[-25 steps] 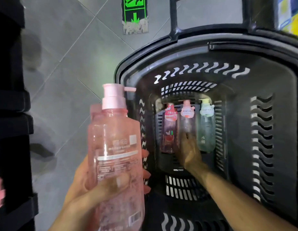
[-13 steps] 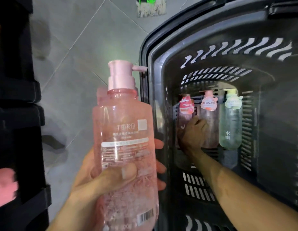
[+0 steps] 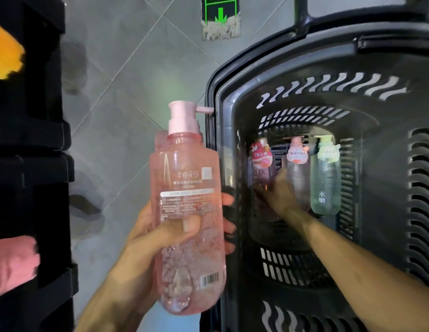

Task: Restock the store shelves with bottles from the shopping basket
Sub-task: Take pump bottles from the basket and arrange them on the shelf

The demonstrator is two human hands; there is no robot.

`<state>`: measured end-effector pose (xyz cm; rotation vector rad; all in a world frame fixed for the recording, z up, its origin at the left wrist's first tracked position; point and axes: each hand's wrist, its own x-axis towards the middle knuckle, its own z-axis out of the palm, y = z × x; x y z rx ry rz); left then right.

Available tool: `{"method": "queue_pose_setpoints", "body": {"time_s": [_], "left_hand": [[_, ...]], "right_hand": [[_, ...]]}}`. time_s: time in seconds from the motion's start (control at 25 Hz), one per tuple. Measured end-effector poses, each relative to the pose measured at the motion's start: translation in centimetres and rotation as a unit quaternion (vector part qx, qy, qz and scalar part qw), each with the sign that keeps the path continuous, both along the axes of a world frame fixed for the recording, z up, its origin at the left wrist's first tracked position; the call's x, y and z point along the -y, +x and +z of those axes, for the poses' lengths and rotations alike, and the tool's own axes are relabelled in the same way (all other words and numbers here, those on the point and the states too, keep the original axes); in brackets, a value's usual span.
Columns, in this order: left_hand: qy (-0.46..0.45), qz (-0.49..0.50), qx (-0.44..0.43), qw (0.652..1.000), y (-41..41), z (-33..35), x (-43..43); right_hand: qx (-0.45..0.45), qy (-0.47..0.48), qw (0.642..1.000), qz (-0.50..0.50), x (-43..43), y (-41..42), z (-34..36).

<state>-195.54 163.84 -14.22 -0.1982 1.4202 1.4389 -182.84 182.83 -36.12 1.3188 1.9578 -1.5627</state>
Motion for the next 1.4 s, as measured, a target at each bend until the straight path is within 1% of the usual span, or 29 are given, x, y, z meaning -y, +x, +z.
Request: {"method": "queue_pose_setpoints", "body": {"time_s": [0.08, 0.12, 0.24, 0.32, 0.4, 0.48, 0.6, 0.72, 0.84, 0.92, 1.0, 1.08, 1.2, 1.32, 1.4], "left_hand": [[0.022, -0.018, -0.006, 1.000, 0.2, 1.3, -1.2], [0.016, -0.016, -0.003, 1.000, 0.3, 2.1, -1.9], [0.000, -0.011, -0.003, 1.000, 1.0, 4.5, -3.6], [0.010, 0.007, 0.013, 1.000, 1.4, 7.5, -5.0], [0.037, 0.020, 0.044, 0.998, 1.6, 11.9, -6.3], [0.080, 0.030, 0.079, 0.993, 1.8, 17.1, -7.3], [0.127, 0.022, 0.121, 0.984, 1.6, 24.5, -8.3], [0.103, 0.003, 0.058, 0.993, 2.2, 32.1, -9.5], [0.098, 0.027, -0.002, 0.995, 3.3, 39.7, -11.3], [0.091, 0.033, -0.036, 0.995, 4.0, 44.3, -13.0], [0.073, 0.046, -0.075, 0.993, 4.6, 48.5, -14.5], [0.074, 0.042, -0.124, 0.989, 4.9, 52.0, -15.9], [0.082, -0.004, -0.227, 0.971, 5.6, 56.0, -17.5], [0.094, -0.073, -0.325, 0.938, 6.6, 60.5, -17.8], [0.120, -0.123, -0.364, 0.915, 7.8, 63.0, -17.2]], "right_hand": [[-0.049, -0.069, 0.994, -0.073, -1.1, 0.7, 4.4], [-0.054, -0.075, 0.991, -0.097, -1.7, 1.2, 6.1], [-0.063, -0.039, 0.987, -0.144, -3.3, 2.7, 13.3], [-0.094, -0.054, 0.976, -0.186, -4.8, 3.7, 19.4], [-0.124, -0.062, 0.970, -0.200, -6.4, 4.7, 26.2], [-0.128, -0.082, 0.969, -0.193, -7.8, 5.4, 33.1], [-0.138, -0.070, 0.971, -0.183, -9.4, 6.0, 41.7], [-0.167, -0.044, 0.971, -0.166, -11.4, 6.3, 51.2], [-0.222, -0.032, 0.963, -0.147, -13.1, 6.7, 59.9], [-0.253, -0.029, 0.956, -0.145, -14.1, 6.8, 64.7], [-0.277, -0.011, 0.950, -0.145, -14.5, 7.3, 69.2], [-0.302, 0.008, 0.943, -0.142, -14.4, 8.1, 73.1], [-0.347, 0.035, 0.925, -0.152, -12.9, 9.9, 78.1], [-0.357, 0.114, 0.909, -0.184, -9.7, 12.2, 83.4], [-0.365, 0.142, 0.890, -0.232, -7.3, 14.1, 85.9]]}}
